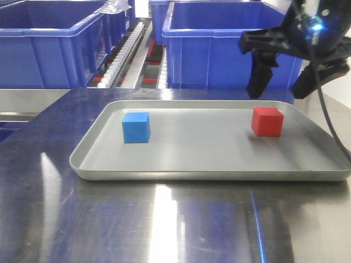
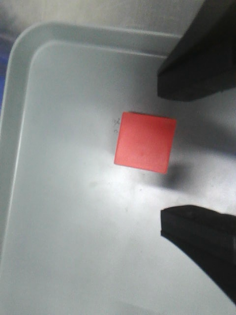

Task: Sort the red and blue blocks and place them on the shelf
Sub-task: 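Lower the open right gripper over the red cube, then close the right gripper on the red cube and lift it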

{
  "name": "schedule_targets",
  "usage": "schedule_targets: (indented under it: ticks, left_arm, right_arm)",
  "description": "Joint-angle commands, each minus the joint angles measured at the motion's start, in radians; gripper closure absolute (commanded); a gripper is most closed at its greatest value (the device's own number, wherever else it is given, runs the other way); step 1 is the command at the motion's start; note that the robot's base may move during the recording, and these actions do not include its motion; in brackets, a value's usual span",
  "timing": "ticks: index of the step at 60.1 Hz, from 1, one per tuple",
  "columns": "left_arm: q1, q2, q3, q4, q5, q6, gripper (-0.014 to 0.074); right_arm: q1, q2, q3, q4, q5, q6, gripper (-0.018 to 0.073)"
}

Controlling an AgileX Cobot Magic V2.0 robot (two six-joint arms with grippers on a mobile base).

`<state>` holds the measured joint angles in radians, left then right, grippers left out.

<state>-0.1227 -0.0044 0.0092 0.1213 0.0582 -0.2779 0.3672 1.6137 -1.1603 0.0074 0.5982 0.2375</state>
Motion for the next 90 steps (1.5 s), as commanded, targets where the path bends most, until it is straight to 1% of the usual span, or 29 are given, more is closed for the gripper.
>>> schedule_targets:
  ticks: [1,20,36,40,44,46,49,54,58,59,70,79,84,90]
  left_arm:
    - [0.000,-0.018,0.036,-0.007,-0.079,-0.001,0.0396]
    - [0.000,-0.018,0.036,-0.007,-0.079,-0.001,0.0396]
    - [0.000,-0.018,0.036,-0.007,-0.079,-0.001,0.0396]
    - [0.000,-0.018,0.036,-0.007,-0.079,-0.001,0.0396]
    - [0.000,-0.018,0.036,-0.007,-0.079,-0.001,0.0397]
    - [0.000,-0.018,0.036,-0.007,-0.079,-0.001,0.0396]
    - [0.000,-0.018,0.036,-0.007,-0.079,-0.001,0.0396]
    - [0.000,-0.018,0.036,-0.007,-0.079,-0.001,0.0396]
    - [0.000,-0.018,0.036,-0.007,-0.079,-0.001,0.0396]
    - [0.000,-0.018,0.036,-0.007,-0.079,-0.001,0.0396]
    - [0.000,-0.018,0.036,-0.007,-0.079,-0.001,0.0396]
    - [0.000,-0.018,0.036,-0.007,-0.079,-0.001,0.0396]
    - [0.000,-0.018,0.036,-0.007,-0.079,-0.001,0.0397]
    - [0.000,-0.018,0.036,-0.007,-0.079,-0.001,0.0396]
  right_arm:
    - [0.000,-0.015,-0.061,-0.001,-0.022,-0.003,0.0053]
    - [-0.002,0.071,-0.119,-0.001,0.031,-0.003,0.0056]
    - [-0.005,0.116,-0.119,-0.007,0.030,-0.001,0.0057]
    - [-0.005,0.120,-0.119,-0.007,0.024,0.000,0.0071]
    - [-0.005,0.119,-0.119,-0.007,0.012,0.000,0.0111]
    - [-0.005,0.119,-0.119,-0.007,0.007,0.000,0.0148]
    - [-0.005,0.119,-0.119,-0.007,-0.001,0.000,0.0218]
    - [-0.005,0.119,-0.119,-0.007,-0.013,0.000,0.0356]
    - [-0.005,0.118,-0.119,-0.007,-0.022,0.000,0.0487]
    - [-0.005,0.117,-0.119,-0.007,-0.023,0.000,0.0507]
    - [-0.005,0.054,-0.119,-0.007,-0.061,0.000,0.0495]
    - [-0.005,-0.090,-0.106,-0.015,-0.122,0.000,0.0495]
    - [-0.013,-0.187,-0.065,-0.021,-0.196,0.000,0.0495]
    - [-0.044,-0.327,0.038,-0.023,-0.305,0.000,0.0495]
